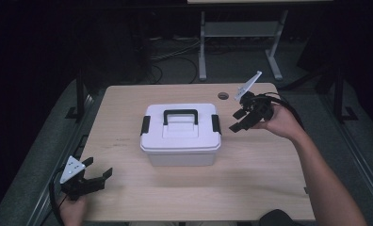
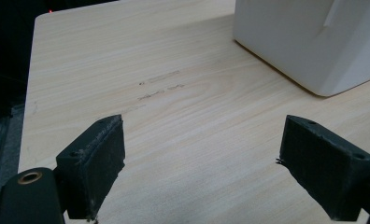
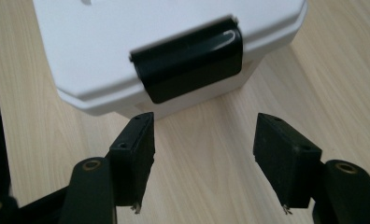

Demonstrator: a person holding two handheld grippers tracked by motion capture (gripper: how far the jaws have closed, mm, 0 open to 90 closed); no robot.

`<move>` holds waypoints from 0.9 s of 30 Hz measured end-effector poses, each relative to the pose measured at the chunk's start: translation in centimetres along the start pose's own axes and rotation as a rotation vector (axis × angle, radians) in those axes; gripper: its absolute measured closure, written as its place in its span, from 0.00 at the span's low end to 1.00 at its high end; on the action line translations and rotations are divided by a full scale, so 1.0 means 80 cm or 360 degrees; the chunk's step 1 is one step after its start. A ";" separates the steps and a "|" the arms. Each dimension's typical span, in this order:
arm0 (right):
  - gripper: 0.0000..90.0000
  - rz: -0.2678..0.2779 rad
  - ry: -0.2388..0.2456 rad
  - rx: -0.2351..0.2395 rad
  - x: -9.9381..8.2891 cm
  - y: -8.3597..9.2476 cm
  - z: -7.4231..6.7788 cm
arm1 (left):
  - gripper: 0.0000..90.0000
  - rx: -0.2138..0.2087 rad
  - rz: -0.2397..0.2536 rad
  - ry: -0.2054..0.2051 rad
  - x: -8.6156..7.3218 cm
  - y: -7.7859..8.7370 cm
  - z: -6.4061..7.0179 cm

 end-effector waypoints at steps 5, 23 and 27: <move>0.42 0.0008 -0.0031 0.0004 -0.015 0.002 0.001 | 0.15 0.0000 -0.0003 -0.0003 0.000 0.000 0.000; 0.42 0.0032 -0.0123 0.0006 -0.061 -0.005 0.002 | 0.15 0.0003 0.0000 -0.0012 0.001 -0.001 0.001; 0.42 0.0029 -0.0126 0.0010 -0.068 -0.010 0.002 | 0.15 0.0009 0.0001 -0.0008 0.001 0.000 0.001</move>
Point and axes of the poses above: each handheld gripper's, and its own axes: y roughly backward along the jaws, x roughly out of its top, z roughly to its right, the point moved 2 cm from there along -y, roughly forward along the jaws, and after that the axes turned 10 degrees about x, right-handed, at the moved point
